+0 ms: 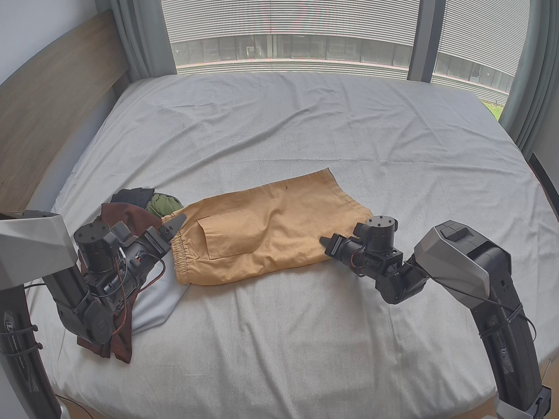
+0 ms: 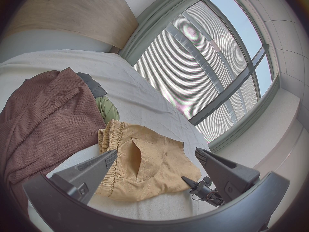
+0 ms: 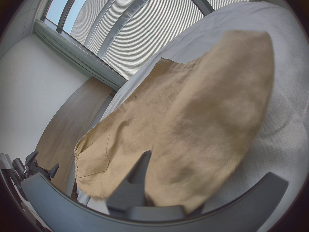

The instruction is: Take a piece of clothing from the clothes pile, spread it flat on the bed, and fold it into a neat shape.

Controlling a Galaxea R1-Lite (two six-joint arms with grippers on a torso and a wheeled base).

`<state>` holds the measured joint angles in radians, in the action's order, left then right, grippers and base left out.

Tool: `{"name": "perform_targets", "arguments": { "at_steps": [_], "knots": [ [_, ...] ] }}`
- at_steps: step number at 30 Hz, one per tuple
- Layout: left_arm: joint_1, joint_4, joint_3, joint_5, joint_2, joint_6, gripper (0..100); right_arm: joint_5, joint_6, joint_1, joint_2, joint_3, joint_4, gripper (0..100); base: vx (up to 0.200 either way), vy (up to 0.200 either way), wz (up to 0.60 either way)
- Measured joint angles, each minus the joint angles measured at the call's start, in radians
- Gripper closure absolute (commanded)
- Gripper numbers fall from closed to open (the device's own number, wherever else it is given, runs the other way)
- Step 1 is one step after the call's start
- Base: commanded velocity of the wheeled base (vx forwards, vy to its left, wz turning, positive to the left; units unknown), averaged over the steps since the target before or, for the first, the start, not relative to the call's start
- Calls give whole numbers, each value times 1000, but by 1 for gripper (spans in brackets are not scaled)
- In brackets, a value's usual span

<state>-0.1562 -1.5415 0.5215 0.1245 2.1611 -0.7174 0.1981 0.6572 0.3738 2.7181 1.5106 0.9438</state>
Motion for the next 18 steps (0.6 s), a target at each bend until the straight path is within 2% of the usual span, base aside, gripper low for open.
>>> {"name": "perform_targets", "arguments": {
  "at_steps": [7, 18],
  "knots": [
    [0, 1, -1, 1, 1, -1, 0, -2, -14, 0, -65, -111, 24, 100, 0, 0, 0],
    [1, 1, -3, 1, 2, -1, 0, -5, -123, 0, -190, -357, 6, 100, 0, 0, 0]
  ]
}}
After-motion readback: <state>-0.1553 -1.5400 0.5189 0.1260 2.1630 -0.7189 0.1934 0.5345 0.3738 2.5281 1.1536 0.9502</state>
